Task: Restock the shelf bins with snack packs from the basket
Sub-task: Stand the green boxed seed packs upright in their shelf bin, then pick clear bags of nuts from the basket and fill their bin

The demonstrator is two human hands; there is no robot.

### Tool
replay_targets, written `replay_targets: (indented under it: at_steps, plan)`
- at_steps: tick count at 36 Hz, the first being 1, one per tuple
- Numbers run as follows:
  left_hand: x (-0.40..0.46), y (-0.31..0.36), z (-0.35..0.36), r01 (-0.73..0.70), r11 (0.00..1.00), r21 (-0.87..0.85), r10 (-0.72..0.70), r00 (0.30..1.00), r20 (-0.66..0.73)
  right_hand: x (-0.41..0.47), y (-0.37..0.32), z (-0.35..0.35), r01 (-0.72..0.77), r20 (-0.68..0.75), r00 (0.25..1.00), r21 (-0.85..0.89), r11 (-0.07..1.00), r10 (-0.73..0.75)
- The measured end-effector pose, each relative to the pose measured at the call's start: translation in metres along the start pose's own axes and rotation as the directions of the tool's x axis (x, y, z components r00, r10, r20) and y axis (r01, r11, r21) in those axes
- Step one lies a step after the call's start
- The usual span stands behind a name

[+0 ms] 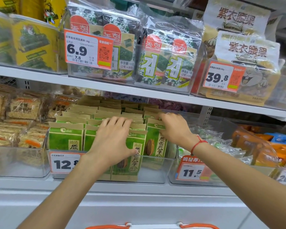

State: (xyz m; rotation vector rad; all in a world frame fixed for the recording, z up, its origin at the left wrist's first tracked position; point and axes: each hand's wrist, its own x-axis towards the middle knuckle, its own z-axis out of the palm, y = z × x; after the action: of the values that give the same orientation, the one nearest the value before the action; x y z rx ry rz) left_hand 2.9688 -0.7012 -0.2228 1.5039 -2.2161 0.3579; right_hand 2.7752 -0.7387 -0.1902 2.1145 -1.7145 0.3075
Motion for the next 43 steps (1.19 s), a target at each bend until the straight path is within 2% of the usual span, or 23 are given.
replay_targets:
  at_steps: [13, 16, 20, 24, 27, 29, 31, 33, 35, 38, 41, 43]
  plan:
    - [-0.001, 0.001, -0.003, -0.003, 1.000, -0.006, 0.003, 1.000, 0.015, -0.010, -0.002, 0.006, 0.049, -0.020, 0.999, -0.040, 0.998, -0.050]
    - [-0.003, 0.001, -0.002, -0.024, 1.000, -0.017, 0.024, 1.000, -0.002, -0.022, 0.002, -0.002, 0.070, -0.056, 0.996, 0.006, 0.998, -0.070]
    - [-0.012, 0.005, 0.000, -0.055, 0.996, -0.076, 0.046, 0.992, -0.114, -0.056, 0.004, -0.014, 0.107, -0.109, 0.990, 0.130, 0.986, -0.093]
    - [-0.034, 0.022, -0.001, -0.144, 0.973, -0.182, 0.070, 0.930, -0.360, -0.102, 0.003, -0.016, 0.207, -0.226, 0.962, 0.226, 0.952, -0.156]
    - [-0.062, 0.037, -0.001, -0.178, 0.954, -0.240, 0.072, 0.916, -0.394, -0.134, -0.002, -0.004, 0.256, -0.209, 0.958, 0.304, 0.918, -0.197]
    - [-0.082, 0.043, 0.005, -0.098, 0.952, -0.291, 0.012, 0.959, -0.284, -0.152, -0.008, 0.010, 0.247, -0.098, 0.969, 0.355, 0.902, -0.227]
    - [-0.103, 0.047, 0.019, 0.082, 0.939, -0.335, -0.101, 0.994, -0.040, -0.168, -0.016, 0.031, 0.202, 0.100, 0.961, 0.390, 0.898, -0.259]
    - [-0.126, 0.046, 0.043, 0.235, 0.933, -0.273, -0.183, 0.962, 0.204, -0.183, -0.021, 0.059, 0.153, 0.304, 0.910, 0.385, 0.910, -0.282]
    - [-0.150, 0.042, 0.071, 0.320, 0.932, -0.168, -0.226, 0.879, 0.420, -0.199, -0.028, 0.091, 0.114, 0.464, 0.836, 0.374, 0.921, -0.292]
    - [-0.192, 0.032, 0.123, 0.371, 0.926, -0.065, -0.224, 0.682, 0.696, -0.227, -0.042, 0.143, 0.057, 0.633, 0.714, 0.372, 0.926, -0.299]
    - [-0.235, 0.033, 0.167, 0.318, 0.948, -0.020, -0.144, 0.486, 0.862, -0.261, -0.065, 0.192, -0.023, 0.727, 0.612, 0.410, 0.912, -0.311]
    - [-0.261, 0.040, 0.188, 0.280, 0.960, -0.022, -0.092, 0.387, 0.917, -0.285, -0.081, 0.219, -0.098, 0.772, 0.553, 0.433, 0.896, -0.313]
